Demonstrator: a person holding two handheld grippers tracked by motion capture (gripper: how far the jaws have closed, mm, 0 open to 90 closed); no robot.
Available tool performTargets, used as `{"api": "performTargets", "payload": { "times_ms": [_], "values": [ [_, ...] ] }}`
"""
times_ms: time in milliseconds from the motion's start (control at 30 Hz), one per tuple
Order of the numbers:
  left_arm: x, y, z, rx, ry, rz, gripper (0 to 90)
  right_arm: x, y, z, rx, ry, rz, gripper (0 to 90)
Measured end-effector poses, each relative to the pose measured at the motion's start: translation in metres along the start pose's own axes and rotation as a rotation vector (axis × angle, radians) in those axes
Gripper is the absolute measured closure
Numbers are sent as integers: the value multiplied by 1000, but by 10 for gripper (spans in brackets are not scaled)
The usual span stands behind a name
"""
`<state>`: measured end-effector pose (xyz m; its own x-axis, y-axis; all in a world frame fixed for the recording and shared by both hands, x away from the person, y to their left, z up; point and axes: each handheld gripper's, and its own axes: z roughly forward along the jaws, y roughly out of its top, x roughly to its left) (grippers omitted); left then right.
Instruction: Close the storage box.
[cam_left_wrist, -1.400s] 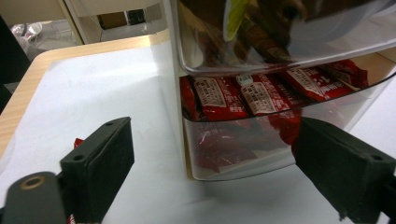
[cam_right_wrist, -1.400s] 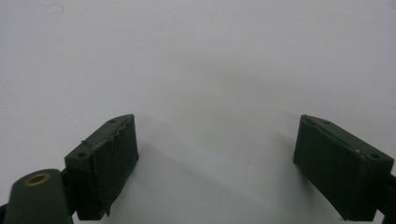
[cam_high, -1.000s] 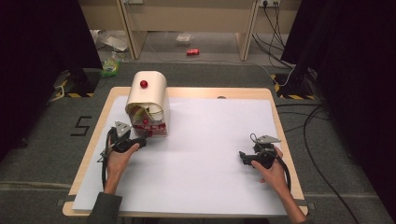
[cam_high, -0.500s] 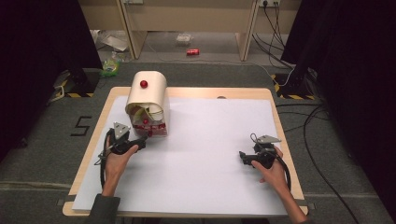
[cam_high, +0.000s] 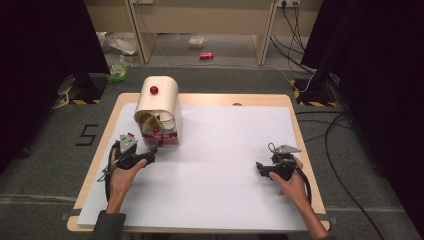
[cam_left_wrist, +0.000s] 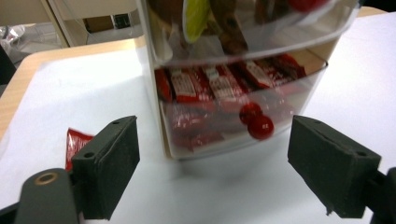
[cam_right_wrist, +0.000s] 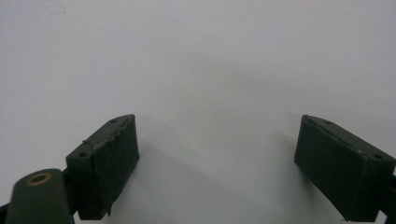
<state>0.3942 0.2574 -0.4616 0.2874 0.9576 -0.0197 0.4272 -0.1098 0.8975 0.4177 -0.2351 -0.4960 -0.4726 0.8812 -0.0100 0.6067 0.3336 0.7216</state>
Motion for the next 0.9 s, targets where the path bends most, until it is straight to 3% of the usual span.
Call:
{"api": "performTargets", "payload": {
  "times_ms": [300, 900],
  "values": [
    [5, -23, -16, 15, -30, -52, 162, 0, 0, 0, 0, 1, -1, 139],
    [-16, -27, -36, -1, -72, -9, 162, 0, 0, 0, 0, 0, -1, 139]
  ]
}}
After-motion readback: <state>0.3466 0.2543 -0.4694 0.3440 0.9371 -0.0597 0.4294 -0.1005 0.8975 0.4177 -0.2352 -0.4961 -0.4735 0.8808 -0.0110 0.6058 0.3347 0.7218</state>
